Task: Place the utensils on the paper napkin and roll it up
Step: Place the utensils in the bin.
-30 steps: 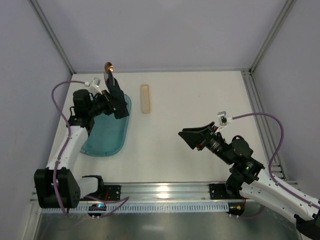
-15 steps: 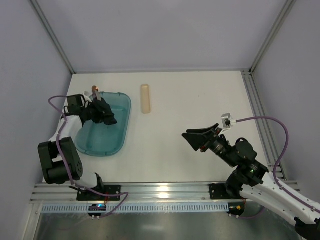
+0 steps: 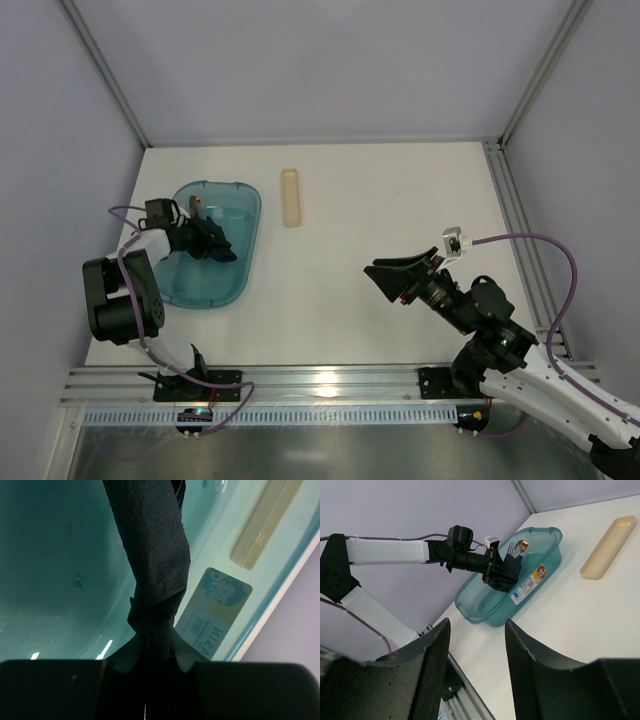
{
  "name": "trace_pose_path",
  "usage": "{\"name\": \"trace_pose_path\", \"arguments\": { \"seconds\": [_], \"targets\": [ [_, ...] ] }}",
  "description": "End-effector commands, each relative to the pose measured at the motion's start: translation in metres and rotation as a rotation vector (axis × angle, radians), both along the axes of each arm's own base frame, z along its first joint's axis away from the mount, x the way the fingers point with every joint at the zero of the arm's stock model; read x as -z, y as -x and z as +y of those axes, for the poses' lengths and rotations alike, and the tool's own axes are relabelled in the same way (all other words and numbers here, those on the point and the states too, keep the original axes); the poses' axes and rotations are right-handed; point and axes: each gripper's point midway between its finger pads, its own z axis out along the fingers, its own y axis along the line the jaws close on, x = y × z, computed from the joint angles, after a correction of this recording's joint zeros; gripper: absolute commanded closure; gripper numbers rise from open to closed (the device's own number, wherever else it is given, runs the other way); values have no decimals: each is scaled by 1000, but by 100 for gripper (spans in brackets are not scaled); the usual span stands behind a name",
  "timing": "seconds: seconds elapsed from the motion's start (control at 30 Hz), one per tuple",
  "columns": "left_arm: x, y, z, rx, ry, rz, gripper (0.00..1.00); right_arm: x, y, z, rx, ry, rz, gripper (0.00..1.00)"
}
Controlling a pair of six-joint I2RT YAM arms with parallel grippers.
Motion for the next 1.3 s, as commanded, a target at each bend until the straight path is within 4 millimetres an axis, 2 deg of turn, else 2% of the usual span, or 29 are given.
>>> {"name": "trace_pose_path", "arguments": {
  "seconds": [0.0, 0.2, 0.27, 0.43, 0.7, 0.87, 1.13, 1.27],
  "targets": [
    [2, -13, 3, -7, -10, -43, 100, -6, -3, -2, 17, -7, -33, 50],
    [12, -9, 4, -15, -21, -11, 98, -4, -3, -4, 23, -3, -35, 50],
    [13, -8, 5, -18, -33, -6, 94, -5, -3, -5, 24, -5, -37, 50],
    [29, 0, 7, -20, -65, 57, 92, -7, -2, -6, 25, -4, -43, 50],
    [35, 0, 11, -21, -88, 85, 88, -7, 0, -13, 41, -2, -46, 50],
    [38, 4, 11, -20, -98, 103, 79, -9, 0, -14, 43, -6, -51, 50],
    [40, 10, 19, -28, -153, 141, 78, -9, 1, -15, 41, -8, -51, 50],
    [42, 13, 23, -34, -180, 170, 72, -11, 3, -16, 41, -12, -54, 50]
  ]
}}
